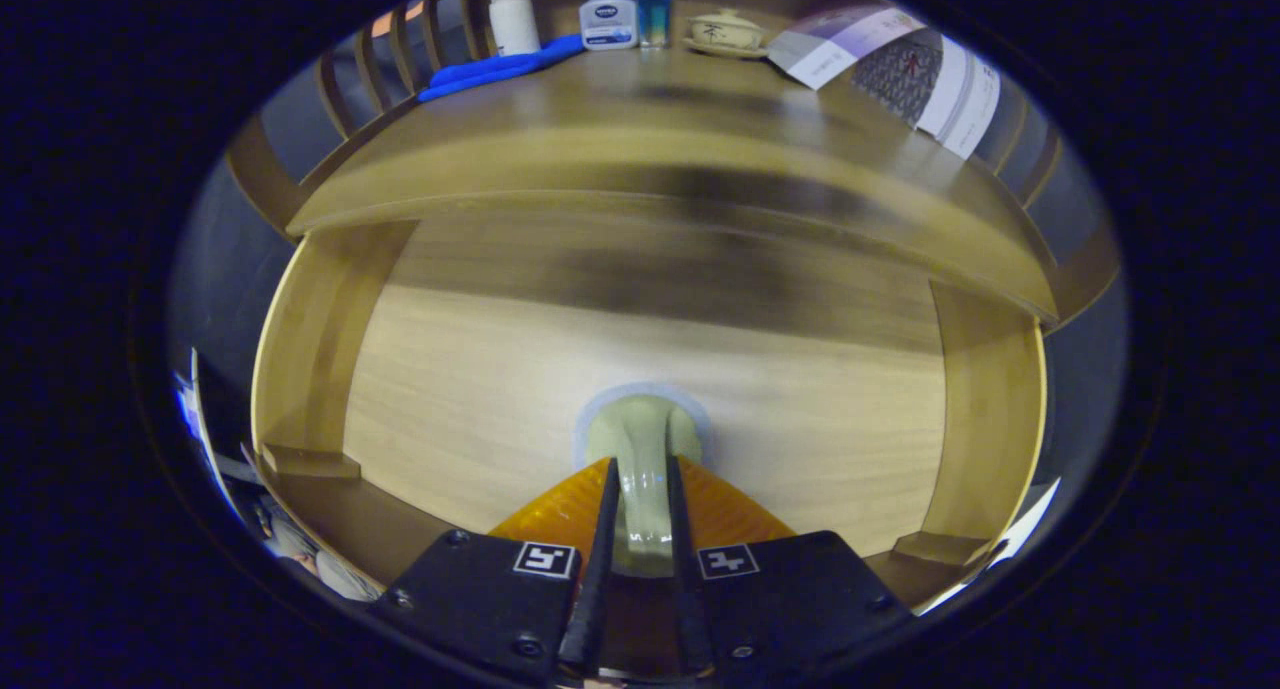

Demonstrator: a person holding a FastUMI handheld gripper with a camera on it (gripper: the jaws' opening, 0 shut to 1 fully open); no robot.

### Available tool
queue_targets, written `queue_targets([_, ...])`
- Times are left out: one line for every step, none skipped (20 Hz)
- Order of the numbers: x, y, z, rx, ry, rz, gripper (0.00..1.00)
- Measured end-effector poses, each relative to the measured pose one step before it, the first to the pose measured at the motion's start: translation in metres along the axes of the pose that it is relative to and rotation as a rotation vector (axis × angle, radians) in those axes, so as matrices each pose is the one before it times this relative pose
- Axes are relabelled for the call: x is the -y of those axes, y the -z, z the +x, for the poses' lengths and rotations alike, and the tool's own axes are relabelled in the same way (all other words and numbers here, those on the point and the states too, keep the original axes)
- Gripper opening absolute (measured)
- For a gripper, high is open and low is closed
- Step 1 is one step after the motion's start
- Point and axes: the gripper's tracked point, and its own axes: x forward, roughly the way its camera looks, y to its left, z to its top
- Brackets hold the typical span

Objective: Pull open the drawer, take out the items inside it, and place them on the countertop above the cabinet.

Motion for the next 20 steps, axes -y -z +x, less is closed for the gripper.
queue_targets([-0.00085,-0.00267,-0.00155,0.00958,-0.00438,0.0005,0.26])
queue_targets([0.00025,-0.00186,0.00109,0.01218,0.00199,-0.00316,0.24])
queue_targets([0.00011,0.00217,-0.00257,-0.00558,-0.00768,0.0003,0.22])
queue_targets([-0.00057,0.00148,-0.00214,-0.00485,-0.01251,0.01115,0.2])
queue_targets([0.0012,-0.00195,-0.00225,0.00369,-0.00693,0.00664,0.2])
queue_targets([0.00265,-0.00323,-0.00577,0.00771,0.00341,0.00083,0.19])
queue_targets([0.0017,-0.00089,-0.00914,0.01141,-0.00346,0.0079,0.19])
queue_targets([-0.00052,-0.00309,-0.01002,0.01013,-0.01122,0.00988,0.19])
queue_targets([-0.00048,-0.00366,-0.01106,0.01345,-0.01341,0.00733,0.19])
queue_targets([-0.00037,-0.00538,-0.01216,0.01675,-0.00841,0.00029,0.19])
queue_targets([-0.00066,-0.00558,-0.01322,0.02,-0.00491,-0.00206,0.19])
queue_targets([-0.00092,-0.0075,-0.01278,0.02208,-0.00386,-0.0039,0.19])
queue_targets([-0.00153,-0.00708,-0.0124,0.01854,-0.0059,-0.00771,0.19])
queue_targets([-0.00068,-0.00857,-0.01156,0.01773,-0.00299,-0.0005,0.19])
queue_targets([-0.0012,-0.00905,-0.00862,0.01379,-0.00475,0.00271,0.19])
queue_targets([-0.00074,-0.00991,-0.00695,0.01174,-0.00468,0.0053,0.19])
queue_targets([0.00146,-0.01056,-0.00464,0.01339,0.00258,0.00635,0.19])
queue_targets([0.00197,-0.01355,-0.00139,0.0193,0.00491,0.01085,0.19])
queue_targets([0.00218,-0.01116,0.00165,0.00987,0.01037,0.00721,0.19])
queue_targets([0.00201,-0.01144,0.005,0.00163,0.00961,0.00171,0.19])
